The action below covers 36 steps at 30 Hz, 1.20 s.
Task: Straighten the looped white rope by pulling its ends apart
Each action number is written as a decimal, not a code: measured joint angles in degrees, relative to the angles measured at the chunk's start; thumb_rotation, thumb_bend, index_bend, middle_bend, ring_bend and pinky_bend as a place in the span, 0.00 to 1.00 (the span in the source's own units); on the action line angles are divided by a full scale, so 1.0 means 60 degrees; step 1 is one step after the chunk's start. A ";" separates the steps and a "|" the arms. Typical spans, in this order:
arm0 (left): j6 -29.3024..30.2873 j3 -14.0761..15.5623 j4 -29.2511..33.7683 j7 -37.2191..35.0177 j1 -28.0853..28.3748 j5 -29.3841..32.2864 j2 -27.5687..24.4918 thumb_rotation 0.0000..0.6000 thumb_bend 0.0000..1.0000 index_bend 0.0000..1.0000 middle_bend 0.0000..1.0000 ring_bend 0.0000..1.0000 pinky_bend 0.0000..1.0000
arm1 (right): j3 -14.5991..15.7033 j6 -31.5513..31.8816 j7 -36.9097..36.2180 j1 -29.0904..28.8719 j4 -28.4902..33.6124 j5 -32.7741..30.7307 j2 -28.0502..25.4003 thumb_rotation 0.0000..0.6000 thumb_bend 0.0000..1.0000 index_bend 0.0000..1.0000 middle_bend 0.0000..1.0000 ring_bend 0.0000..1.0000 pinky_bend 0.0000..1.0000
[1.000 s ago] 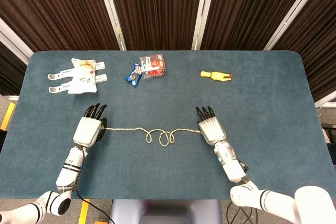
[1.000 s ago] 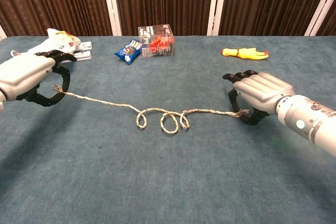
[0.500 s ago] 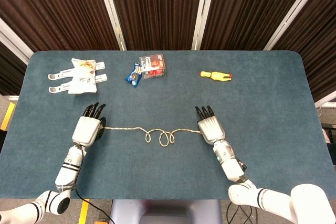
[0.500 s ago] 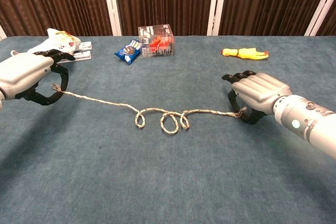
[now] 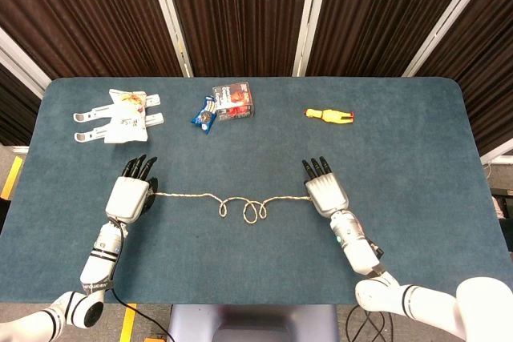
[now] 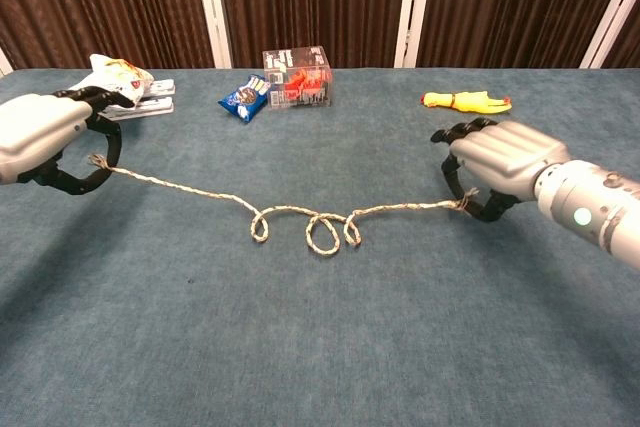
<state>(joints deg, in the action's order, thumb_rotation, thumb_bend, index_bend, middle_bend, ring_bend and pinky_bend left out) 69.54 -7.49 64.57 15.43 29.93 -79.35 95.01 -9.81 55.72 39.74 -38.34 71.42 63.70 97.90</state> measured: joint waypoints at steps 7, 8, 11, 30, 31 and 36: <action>0.0264 0.0020 0.0068 0.0015 -0.0165 -0.0062 -0.0388 1.00 0.47 0.65 0.10 0.00 0.12 | -0.0047 0.0329 -0.0231 0.0203 0.0390 -0.0038 -0.0753 1.00 0.61 0.85 0.15 0.00 0.00; 0.0300 0.0029 0.0056 0.0018 -0.0200 -0.0067 -0.0454 1.00 0.47 0.65 0.10 0.00 0.12 | -0.0057 0.0379 -0.0317 0.0255 0.0423 -0.0053 -0.0909 1.00 0.61 0.85 0.15 0.00 0.00; 0.0423 0.0074 -0.0054 0.0029 -0.0353 -0.0068 -0.0695 1.00 0.47 0.65 0.10 0.00 0.12 | -0.0082 0.0499 -0.0577 0.0405 0.0455 -0.0088 -0.1318 1.00 0.61 0.85 0.15 0.00 0.00; 0.0649 0.0413 -0.1127 -0.1151 -0.1367 0.0171 -0.1146 1.00 0.47 0.65 0.10 0.00 0.13 | 0.0034 0.0585 -0.2820 0.1407 -0.0822 -0.0215 -0.2746 1.00 0.61 0.85 0.15 0.00 0.00; 0.0628 0.0434 -0.1176 -0.1178 -0.1385 0.0161 -0.1116 1.00 0.47 0.65 0.10 0.00 0.13 | 0.0051 0.0540 -0.2899 0.1431 -0.0935 -0.0213 -0.2744 1.00 0.61 0.85 0.15 0.00 0.00; 0.0477 0.0519 -0.1421 -0.1232 -0.1409 0.0110 -0.0914 1.00 0.47 0.65 0.10 0.00 0.13 | 0.0129 0.0285 -0.3308 0.1526 -0.1530 -0.0192 -0.2617 1.00 0.61 0.85 0.15 0.00 0.00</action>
<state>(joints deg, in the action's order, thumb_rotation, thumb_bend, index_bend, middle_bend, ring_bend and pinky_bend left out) 72.40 -4.38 56.04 8.04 21.48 -78.70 89.53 -9.03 57.43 19.90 -29.18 62.24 62.55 82.20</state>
